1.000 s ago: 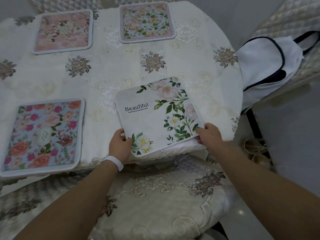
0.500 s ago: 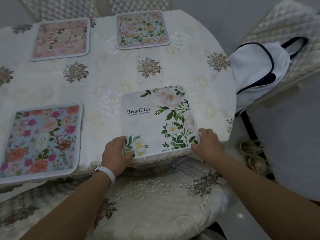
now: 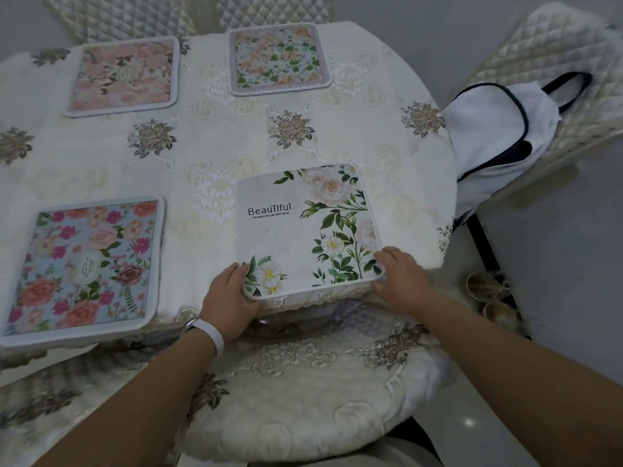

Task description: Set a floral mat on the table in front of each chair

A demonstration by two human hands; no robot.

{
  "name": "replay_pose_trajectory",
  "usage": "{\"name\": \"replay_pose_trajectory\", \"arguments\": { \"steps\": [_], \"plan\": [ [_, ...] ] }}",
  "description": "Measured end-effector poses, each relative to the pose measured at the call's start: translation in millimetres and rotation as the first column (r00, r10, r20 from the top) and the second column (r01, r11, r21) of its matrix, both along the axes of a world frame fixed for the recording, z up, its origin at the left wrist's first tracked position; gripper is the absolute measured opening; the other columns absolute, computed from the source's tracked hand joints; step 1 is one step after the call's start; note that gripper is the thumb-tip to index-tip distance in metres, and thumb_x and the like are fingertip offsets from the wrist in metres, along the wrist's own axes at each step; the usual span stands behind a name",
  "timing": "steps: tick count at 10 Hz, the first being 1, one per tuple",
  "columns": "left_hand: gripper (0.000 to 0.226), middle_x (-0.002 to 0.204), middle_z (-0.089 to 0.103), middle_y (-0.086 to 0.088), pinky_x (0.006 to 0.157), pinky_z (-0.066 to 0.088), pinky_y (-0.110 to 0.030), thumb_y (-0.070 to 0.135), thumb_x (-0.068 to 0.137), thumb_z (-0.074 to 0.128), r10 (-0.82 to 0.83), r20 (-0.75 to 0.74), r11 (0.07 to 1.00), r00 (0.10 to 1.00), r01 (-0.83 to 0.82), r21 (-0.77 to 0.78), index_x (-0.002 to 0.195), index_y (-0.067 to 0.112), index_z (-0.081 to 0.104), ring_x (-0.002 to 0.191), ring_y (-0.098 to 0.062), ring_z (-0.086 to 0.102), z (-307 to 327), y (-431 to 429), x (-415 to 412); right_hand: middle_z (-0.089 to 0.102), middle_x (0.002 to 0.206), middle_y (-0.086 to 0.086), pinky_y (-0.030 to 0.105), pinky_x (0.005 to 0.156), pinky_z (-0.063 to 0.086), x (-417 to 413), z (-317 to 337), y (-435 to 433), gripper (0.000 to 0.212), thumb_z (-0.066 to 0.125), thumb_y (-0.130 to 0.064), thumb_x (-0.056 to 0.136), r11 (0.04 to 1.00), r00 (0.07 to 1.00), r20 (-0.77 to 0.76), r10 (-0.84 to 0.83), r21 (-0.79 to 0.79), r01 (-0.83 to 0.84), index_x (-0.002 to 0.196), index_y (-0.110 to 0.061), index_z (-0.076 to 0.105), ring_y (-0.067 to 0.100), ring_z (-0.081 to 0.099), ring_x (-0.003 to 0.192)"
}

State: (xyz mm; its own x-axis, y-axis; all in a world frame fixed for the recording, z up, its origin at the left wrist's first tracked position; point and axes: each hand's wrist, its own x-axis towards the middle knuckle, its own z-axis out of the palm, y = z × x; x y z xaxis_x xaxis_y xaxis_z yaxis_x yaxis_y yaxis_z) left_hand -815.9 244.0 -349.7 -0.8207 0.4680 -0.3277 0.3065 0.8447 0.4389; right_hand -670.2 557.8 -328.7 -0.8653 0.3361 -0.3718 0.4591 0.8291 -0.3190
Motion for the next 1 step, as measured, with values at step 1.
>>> {"name": "replay_pose_trajectory", "arguments": {
  "steps": [1],
  "plan": [
    [0.077, 0.137, 0.051, -0.01, 0.104, 0.038, -0.039, 0.046, 0.072, 0.069, -0.008, -0.063, 0.997, 0.998, 0.013, 0.076, 0.137, 0.01, 0.047, 0.125, -0.031, 0.047, 14.4, 0.6, 1.0, 0.038, 0.145, 0.005, 0.043, 0.1, 0.042, 1.8, 10.2, 1.1, 0.055, 0.058, -0.033, 0.089, 0.999, 0.999, -0.011, -0.043, -0.005, 0.043, 0.14, -0.018, 0.042, 0.026, 0.041, 0.126]
  ]
}}
